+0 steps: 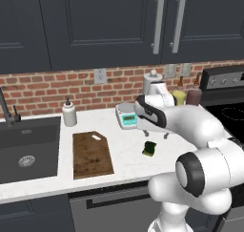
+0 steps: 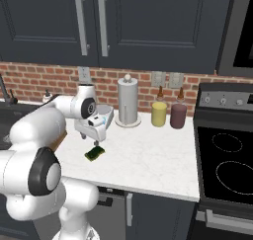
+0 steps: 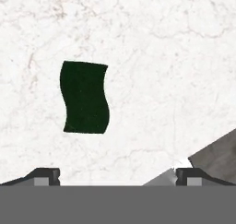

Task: Pick up the sponge from the counter and clean the cutting board by briefly scrubbing or pressing down on the cutting board. Once finished, release the sponge.

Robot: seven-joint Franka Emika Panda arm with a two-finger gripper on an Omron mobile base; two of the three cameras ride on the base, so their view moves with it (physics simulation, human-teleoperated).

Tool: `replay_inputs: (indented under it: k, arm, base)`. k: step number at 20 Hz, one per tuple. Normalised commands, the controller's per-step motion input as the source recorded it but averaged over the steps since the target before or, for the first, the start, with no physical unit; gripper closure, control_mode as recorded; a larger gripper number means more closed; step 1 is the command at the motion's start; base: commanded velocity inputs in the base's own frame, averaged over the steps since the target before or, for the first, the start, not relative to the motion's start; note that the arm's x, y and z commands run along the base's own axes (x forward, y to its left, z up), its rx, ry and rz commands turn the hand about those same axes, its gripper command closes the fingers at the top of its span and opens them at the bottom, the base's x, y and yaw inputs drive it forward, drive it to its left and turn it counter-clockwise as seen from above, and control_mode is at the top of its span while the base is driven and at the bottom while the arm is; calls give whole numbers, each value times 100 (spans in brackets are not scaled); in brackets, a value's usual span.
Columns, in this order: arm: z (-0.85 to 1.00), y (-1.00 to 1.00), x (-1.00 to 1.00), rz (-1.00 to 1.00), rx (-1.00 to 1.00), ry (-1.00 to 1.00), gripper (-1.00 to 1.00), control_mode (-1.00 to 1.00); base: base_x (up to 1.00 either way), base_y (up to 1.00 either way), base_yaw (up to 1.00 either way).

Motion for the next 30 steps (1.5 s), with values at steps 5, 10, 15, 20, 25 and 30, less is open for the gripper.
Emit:
replay_inputs:
  k: [5, 10, 15, 20, 25, 30]
  arm:
    - [-32, 1, 18, 0, 0, 0, -100, -100]
    - [-27, 0, 16, 0, 0, 0, -100, -100]
    - [-27, 0, 15, 0, 0, 0, -100, -100]
    - [-21, 1, 19, 0, 0, 0, -100, -100]
    - [-15, 1, 6, 0, 0, 0, -100, -100]
    - [-20, 0, 0, 0, 0, 0, -100, -100]
  base:
    - [0, 0, 0]
    - [0, 0, 0]
    - [0, 0, 0]
    - [0, 0, 0]
    - [0, 0, 0]
    - [0, 0, 0]
